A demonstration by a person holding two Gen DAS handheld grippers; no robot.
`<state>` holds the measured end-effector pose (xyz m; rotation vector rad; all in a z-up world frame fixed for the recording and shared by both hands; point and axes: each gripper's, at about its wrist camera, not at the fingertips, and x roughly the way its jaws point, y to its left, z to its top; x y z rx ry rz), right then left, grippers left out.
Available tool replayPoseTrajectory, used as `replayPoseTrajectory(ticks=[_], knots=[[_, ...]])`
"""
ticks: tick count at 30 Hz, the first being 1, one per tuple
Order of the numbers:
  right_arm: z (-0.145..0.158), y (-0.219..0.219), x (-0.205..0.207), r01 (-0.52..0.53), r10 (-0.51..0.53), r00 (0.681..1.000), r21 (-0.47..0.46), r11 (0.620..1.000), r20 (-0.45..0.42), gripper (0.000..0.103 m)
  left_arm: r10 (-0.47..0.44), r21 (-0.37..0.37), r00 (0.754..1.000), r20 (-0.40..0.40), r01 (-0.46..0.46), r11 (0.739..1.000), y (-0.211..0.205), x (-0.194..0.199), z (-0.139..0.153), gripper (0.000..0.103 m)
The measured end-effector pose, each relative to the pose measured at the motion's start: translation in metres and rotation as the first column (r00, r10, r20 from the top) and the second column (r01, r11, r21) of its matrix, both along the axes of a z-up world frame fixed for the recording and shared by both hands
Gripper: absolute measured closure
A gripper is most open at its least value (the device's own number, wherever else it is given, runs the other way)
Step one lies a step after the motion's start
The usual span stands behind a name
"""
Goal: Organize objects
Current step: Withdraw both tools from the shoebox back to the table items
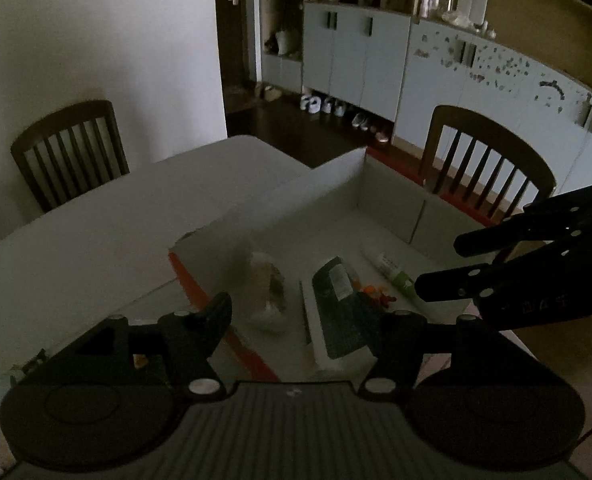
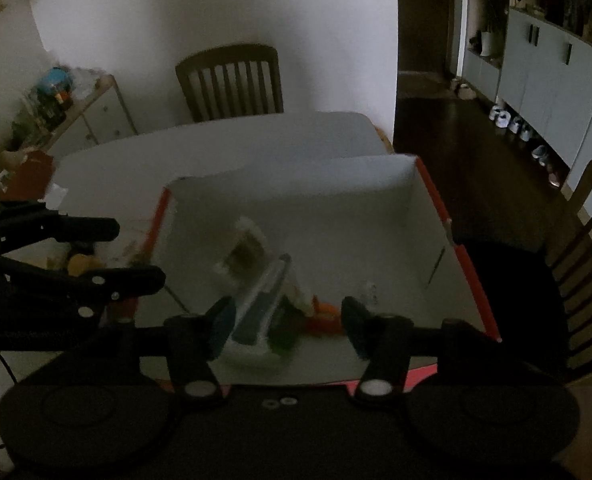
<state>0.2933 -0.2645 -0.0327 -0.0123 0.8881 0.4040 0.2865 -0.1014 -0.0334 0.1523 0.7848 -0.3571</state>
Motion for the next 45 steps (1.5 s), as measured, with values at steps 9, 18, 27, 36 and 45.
replayPoseTrajectory(ticks=[9,18,27,36,45], knots=[[0.012,0.037,-0.027,0.023,-0.023,0.999,0.007,1.0,0.032,0.025,0.008,-0.037,1.0,0.016,-0.007,0.999,0.049,-0.027,0.011,0.03],[0.015,0.088,-0.056,0.001,-0.002,0.998,0.008,1.0,0.06,0.001,0.048,-0.078,0.999,0.006,-0.047,0.996,0.111,-0.052,0.009,0.02],[0.002,0.147,-0.076,-0.031,0.031,0.999,-0.015,0.999,0.033,0.001,0.137,-0.096,0.99,-0.011,-0.138,0.986,0.183,-0.073,-0.011,0.005],[-0.017,0.206,-0.088,-0.111,0.111,0.994,-0.055,0.992,0.003,0.001,0.249,-0.054,0.969,0.0,-0.248,0.967,0.25,-0.088,-0.034,0.0],[-0.043,0.259,-0.094,-0.239,0.237,0.971,-0.092,0.967,-0.039,0.001,0.311,-0.006,0.95,-0.023,-0.311,0.95,0.294,-0.09,-0.059,0.0]])
